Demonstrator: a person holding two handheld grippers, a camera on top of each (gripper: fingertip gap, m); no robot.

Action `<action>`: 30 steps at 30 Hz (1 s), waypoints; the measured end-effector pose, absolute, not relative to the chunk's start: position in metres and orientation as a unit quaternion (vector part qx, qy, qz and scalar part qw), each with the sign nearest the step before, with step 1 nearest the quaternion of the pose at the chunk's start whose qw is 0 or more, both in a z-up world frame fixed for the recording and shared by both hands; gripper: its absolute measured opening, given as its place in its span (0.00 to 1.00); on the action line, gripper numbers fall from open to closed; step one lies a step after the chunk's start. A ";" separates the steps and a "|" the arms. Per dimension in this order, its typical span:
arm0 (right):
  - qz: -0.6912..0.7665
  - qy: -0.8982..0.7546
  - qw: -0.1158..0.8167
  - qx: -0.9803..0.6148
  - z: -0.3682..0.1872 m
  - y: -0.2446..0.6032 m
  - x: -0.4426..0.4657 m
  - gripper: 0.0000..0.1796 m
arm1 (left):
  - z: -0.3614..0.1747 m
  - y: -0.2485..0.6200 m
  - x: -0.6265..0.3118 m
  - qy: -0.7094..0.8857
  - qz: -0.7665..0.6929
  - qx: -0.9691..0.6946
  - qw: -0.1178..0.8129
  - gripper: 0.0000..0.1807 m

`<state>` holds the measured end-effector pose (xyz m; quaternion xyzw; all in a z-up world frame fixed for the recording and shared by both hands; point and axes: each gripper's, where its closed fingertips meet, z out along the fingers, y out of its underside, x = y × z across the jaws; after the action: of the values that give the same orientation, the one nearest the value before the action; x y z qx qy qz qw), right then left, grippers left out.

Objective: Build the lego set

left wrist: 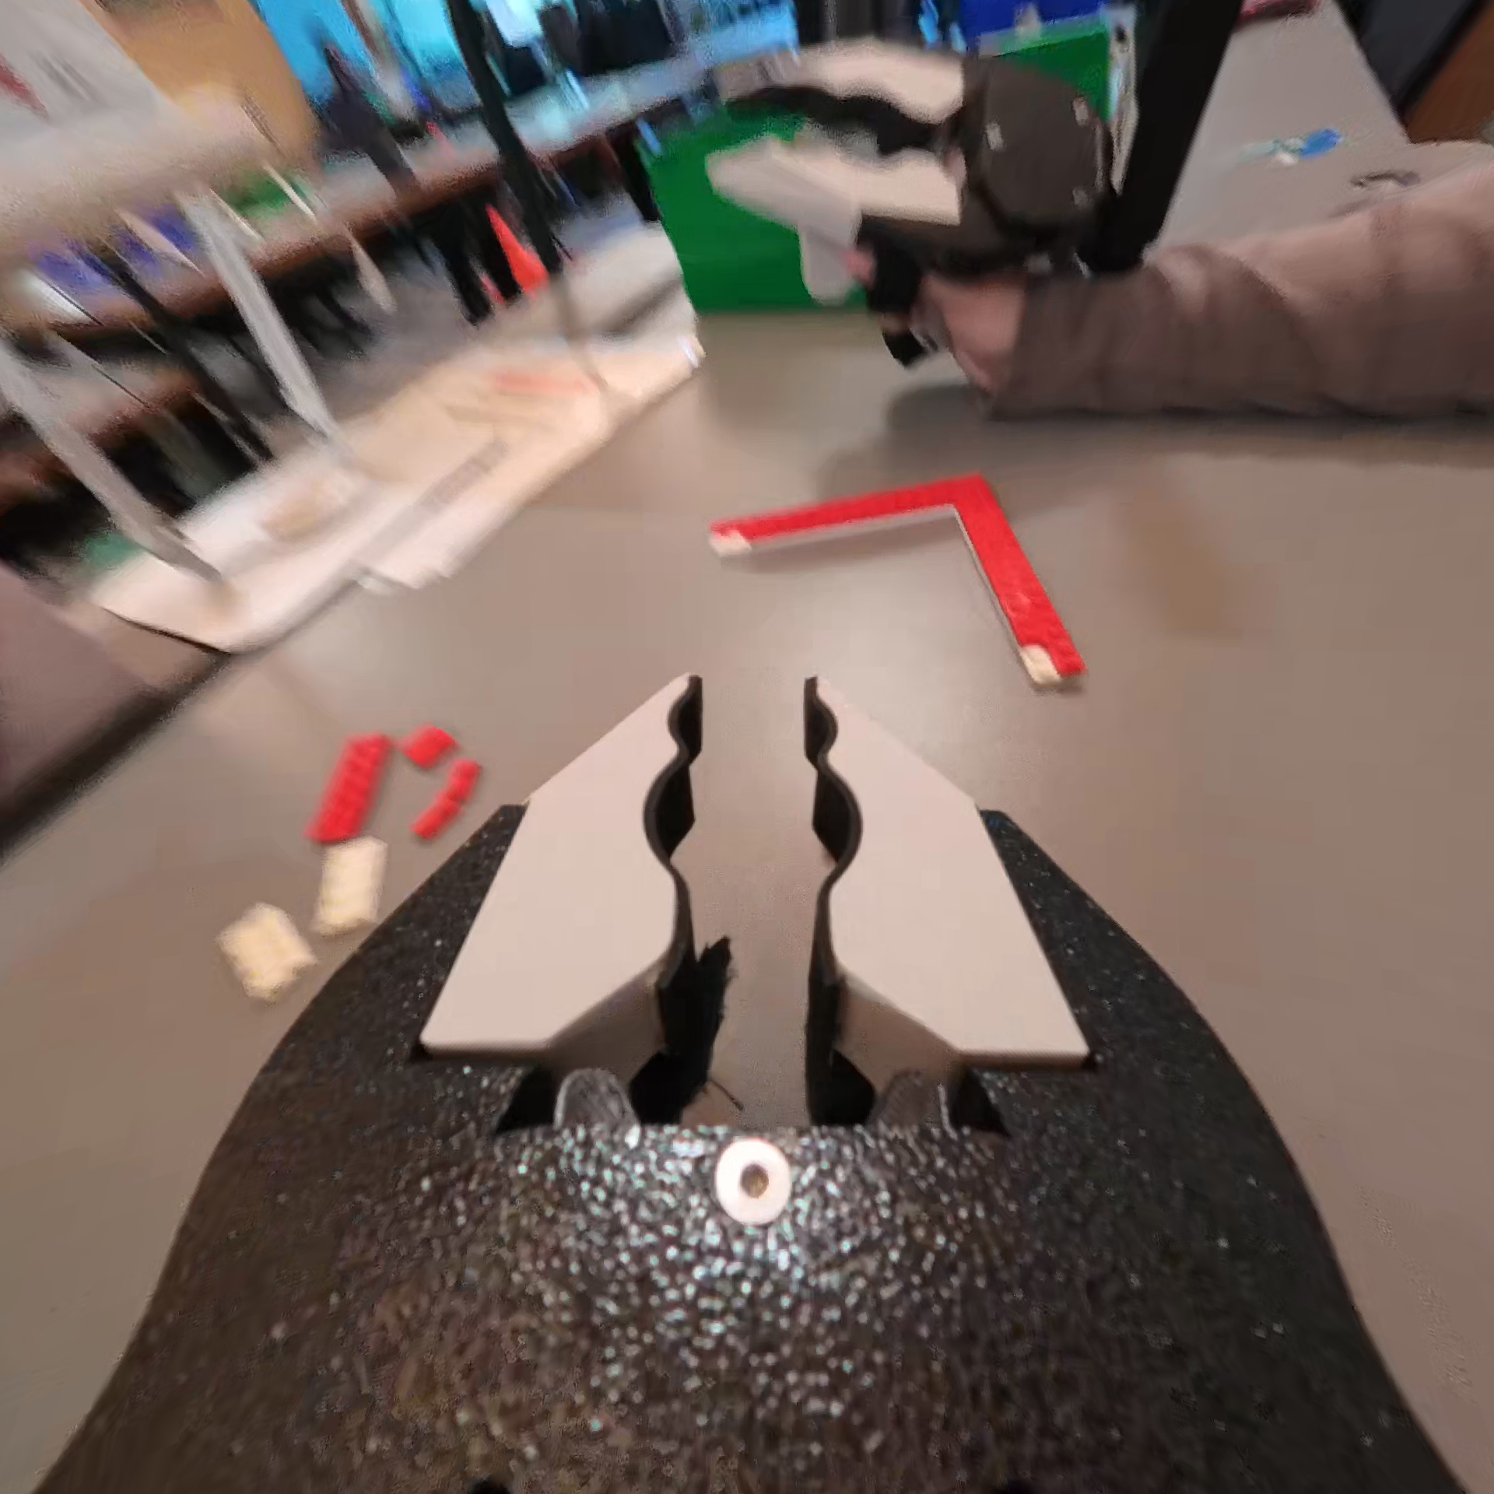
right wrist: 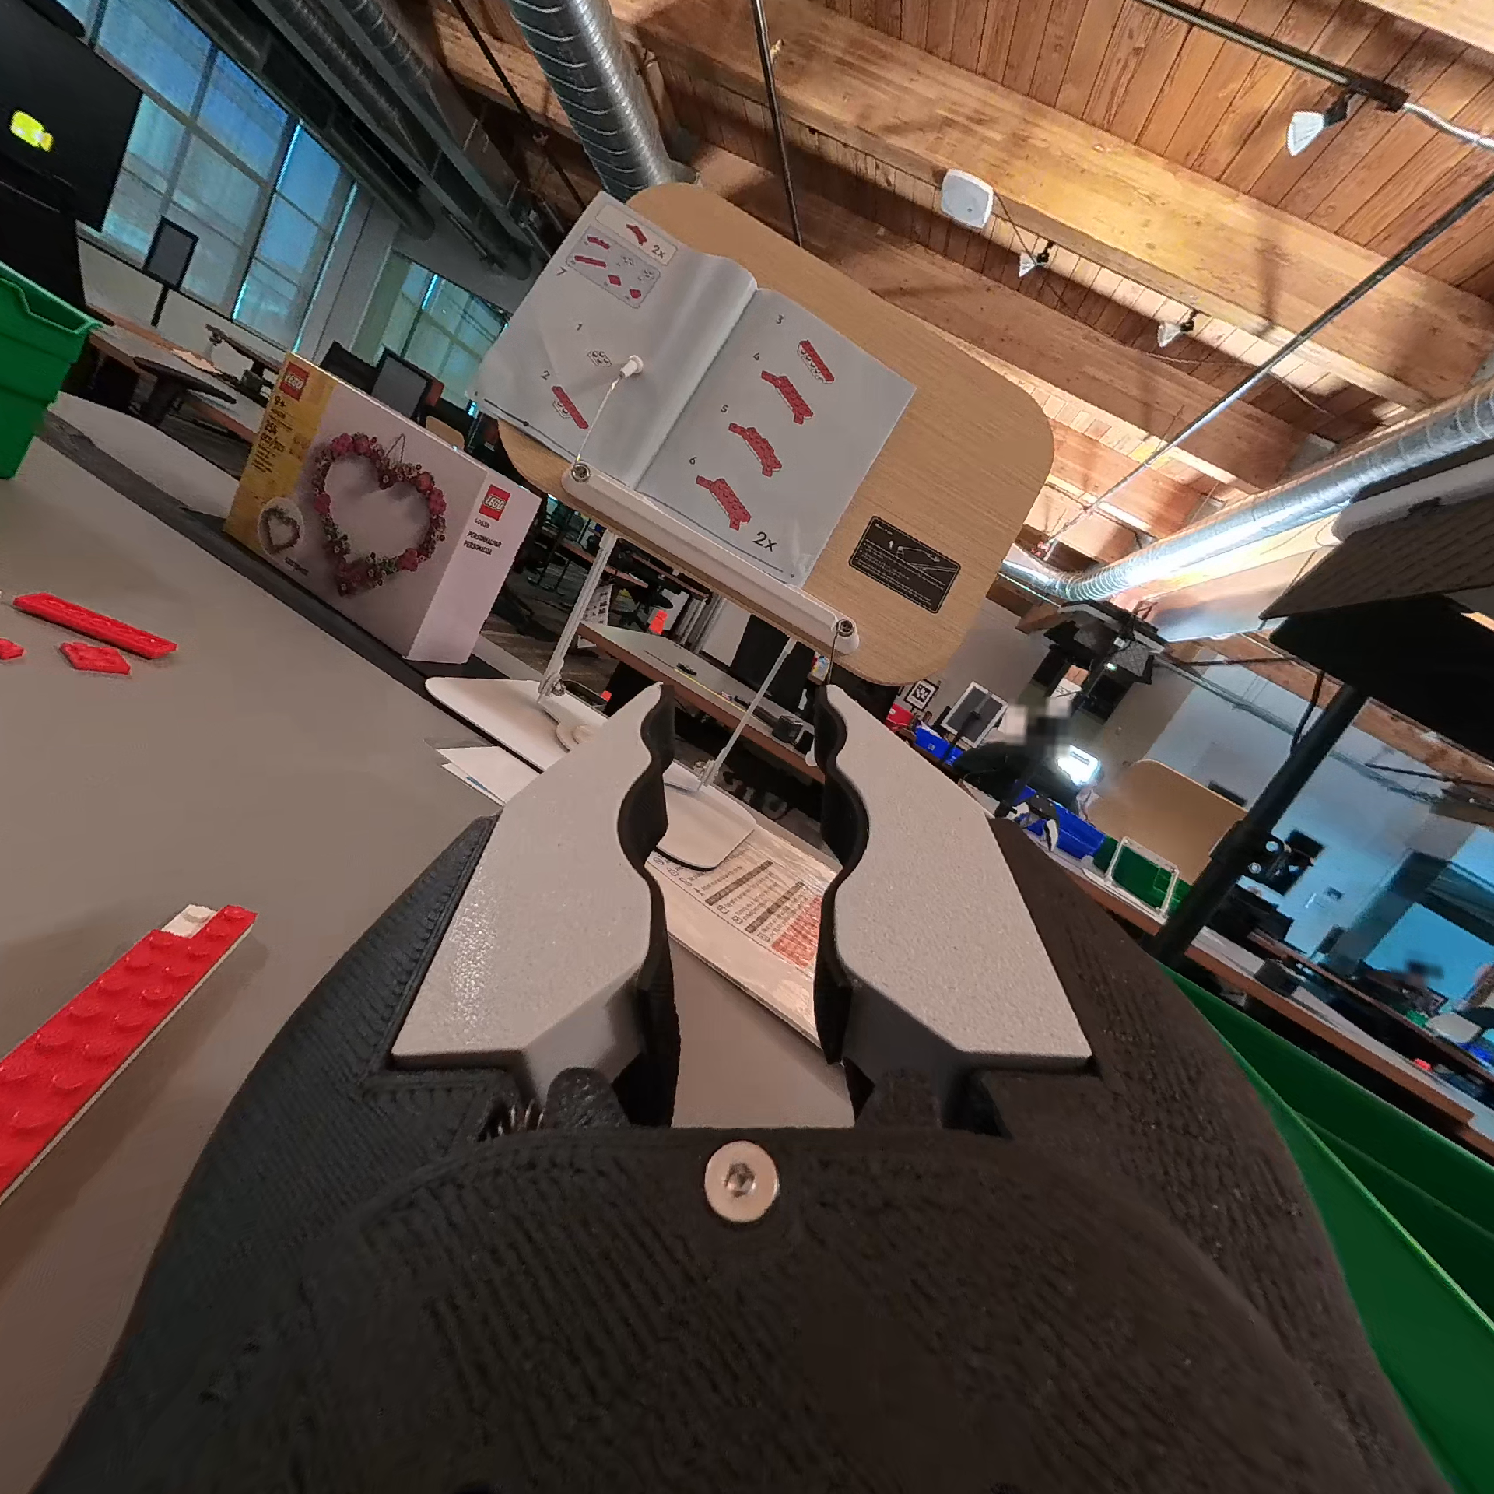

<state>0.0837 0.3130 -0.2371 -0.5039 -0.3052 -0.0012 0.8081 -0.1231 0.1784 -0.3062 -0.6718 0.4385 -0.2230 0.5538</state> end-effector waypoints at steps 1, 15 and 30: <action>-0.001 -0.305 0.809 -0.503 -0.237 0.313 0.084 0.18 | -0.290 0.182 -0.126 0.431 -0.191 -0.641 0.606 0.11; -0.009 -0.328 0.804 -0.496 -0.240 0.308 0.079 0.04 | -0.197 0.184 -0.245 0.093 0.029 -0.525 0.845 0.00; -0.069 -0.391 0.776 -0.490 -0.254 0.307 0.061 0.00 | -0.197 0.181 -0.207 0.187 0.034 -0.518 0.834 0.00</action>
<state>0.0611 0.3067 -0.2541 -0.4896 -0.3907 -0.0690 0.7765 -0.2070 0.1808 -0.1967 -0.5176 0.1872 0.0342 0.8342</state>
